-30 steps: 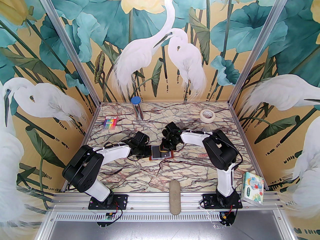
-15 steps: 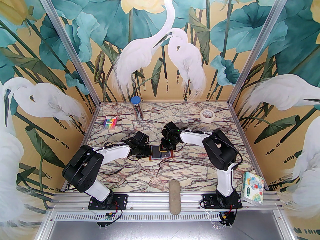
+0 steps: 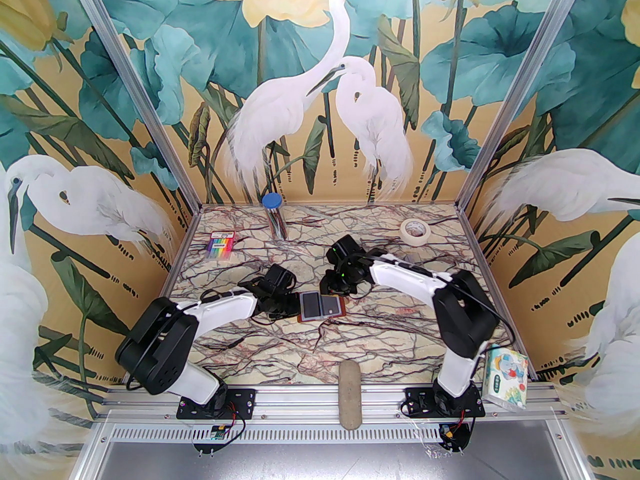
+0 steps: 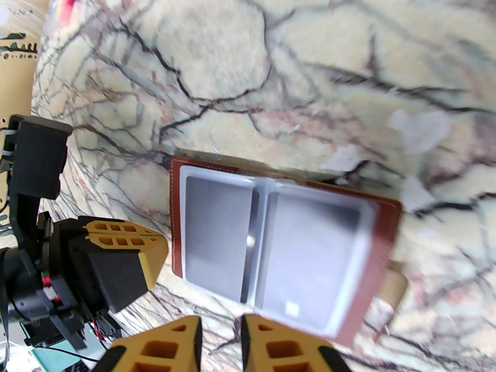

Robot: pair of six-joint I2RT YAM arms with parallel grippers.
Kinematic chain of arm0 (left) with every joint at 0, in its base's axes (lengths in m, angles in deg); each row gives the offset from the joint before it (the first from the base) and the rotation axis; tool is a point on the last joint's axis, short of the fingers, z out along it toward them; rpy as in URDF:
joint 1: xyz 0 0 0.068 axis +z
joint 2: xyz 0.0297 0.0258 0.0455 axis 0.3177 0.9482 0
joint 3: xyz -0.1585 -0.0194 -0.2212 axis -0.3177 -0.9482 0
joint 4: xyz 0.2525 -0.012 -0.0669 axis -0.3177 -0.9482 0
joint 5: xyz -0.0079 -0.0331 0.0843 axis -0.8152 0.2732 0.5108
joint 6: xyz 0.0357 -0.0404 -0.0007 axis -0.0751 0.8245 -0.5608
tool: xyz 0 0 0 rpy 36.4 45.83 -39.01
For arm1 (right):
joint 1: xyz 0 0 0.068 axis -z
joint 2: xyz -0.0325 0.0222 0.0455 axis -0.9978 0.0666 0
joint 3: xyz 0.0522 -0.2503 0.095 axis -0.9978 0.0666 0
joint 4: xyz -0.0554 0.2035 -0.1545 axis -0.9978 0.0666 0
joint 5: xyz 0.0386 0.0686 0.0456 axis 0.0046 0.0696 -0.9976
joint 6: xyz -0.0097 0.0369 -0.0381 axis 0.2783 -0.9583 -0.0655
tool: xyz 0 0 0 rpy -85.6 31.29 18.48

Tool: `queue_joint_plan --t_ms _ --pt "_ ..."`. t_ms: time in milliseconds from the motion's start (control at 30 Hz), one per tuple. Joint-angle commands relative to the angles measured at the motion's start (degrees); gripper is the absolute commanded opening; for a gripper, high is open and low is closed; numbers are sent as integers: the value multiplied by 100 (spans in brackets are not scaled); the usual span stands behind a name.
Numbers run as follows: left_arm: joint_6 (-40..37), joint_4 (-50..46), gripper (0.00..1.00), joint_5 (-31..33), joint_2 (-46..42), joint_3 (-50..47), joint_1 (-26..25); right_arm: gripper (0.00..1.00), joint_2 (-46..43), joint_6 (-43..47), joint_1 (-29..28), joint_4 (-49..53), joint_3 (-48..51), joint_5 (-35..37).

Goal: Put the credit cards into the card holder

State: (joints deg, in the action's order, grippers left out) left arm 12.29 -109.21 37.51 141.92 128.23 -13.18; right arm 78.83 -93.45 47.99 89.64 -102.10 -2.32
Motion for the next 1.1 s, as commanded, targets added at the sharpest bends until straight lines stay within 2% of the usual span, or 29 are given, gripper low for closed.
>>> queue_joint_plan --t_ms 0,167,200,267,333,533,700,967,1067 --pt "-14 -206 12 122 -484 -154 42 25 -515 93 -22 311 214 509" --pt "-28 -480 22 179 -1048 -225 51 29 -1034 86 -13 559 472 1032" --pt "-5 -507 25 82 -1154 -239 77 30 -1112 85 -13 599 530 1113" --pt "110 -285 34 -550 -1410 -385 276 34 -1214 88 -13 661 631 1254" --pt "256 -59 44 -848 -1756 -583 418 40 -1305 94 -13 702 763 1397" --pt "289 -72 60 -920 -2154 -904 534 63 -1314 58 -13 776 978 1724" --pt "414 357 67 -1079 -2038 -1242 543 64 -918 14 -14 734 900 1651" --pt "577 1240 70 -1318 -1379 -1551 542 64 -201 41 -13 908 324 1730" --pt "692 1539 70 -1458 -1131 -1542 542 60 81 57 -14 919 150 1726"
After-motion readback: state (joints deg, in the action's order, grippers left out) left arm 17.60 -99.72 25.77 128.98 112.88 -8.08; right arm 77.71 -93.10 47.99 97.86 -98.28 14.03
